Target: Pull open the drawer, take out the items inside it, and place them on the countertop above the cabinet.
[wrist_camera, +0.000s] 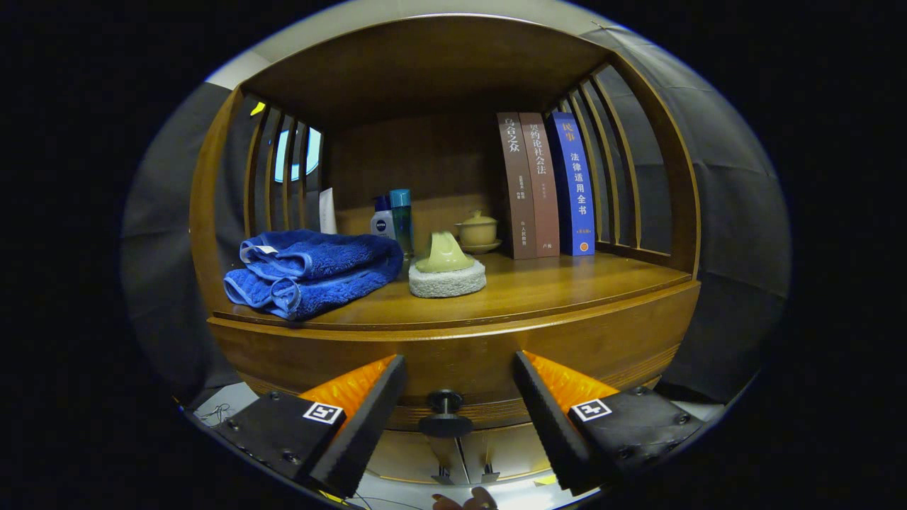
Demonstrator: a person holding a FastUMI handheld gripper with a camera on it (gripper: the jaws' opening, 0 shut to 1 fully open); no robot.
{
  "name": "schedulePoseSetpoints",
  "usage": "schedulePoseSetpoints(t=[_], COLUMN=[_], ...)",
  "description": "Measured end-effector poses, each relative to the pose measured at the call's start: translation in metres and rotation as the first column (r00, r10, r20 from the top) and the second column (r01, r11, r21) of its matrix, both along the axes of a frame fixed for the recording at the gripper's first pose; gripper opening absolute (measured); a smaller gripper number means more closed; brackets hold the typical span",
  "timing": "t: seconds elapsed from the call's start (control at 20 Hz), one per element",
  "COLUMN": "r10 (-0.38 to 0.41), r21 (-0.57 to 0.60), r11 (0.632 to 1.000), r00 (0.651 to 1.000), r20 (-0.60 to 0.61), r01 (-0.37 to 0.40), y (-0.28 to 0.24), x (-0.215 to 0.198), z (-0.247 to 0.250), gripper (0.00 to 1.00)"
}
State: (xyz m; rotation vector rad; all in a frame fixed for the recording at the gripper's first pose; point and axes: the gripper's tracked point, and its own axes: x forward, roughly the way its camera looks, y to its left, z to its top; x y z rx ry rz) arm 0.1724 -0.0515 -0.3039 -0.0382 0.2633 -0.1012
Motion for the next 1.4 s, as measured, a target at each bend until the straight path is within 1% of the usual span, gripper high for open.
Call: schedulePoseSetpoints(t=[0.2, 0.45, 0.65, 0.9, 1.15, 1.4], r10=[0.0, 0.004, 0.038, 0.077, 0.1, 0.105], r21=[0.004, -0.011, -0.019, -0.023, -0.025, -0.023], r11=[1.0, 1.0, 0.999, 0.997, 0.995, 0.995], r00=[1.0, 1.0, 0.996, 0.983, 0.985, 0.979], r20=[0.016, 0.031, 0.082, 0.166, 0.14, 0.174], r01=[0.0, -0.003, -0.036, -0.074, -0.097, -0.102], y=[0.0, 0.003, 0.014, 0.03, 0.039, 0.047], x=[-0.001, -0.017, -0.039, -0.075, -0.101, -0.131], z=[0.011, 0.036, 0.089, 0.178, 0.23, 0.277], gripper=[1.0, 1.0, 1.0, 1.0, 1.0, 1.0])
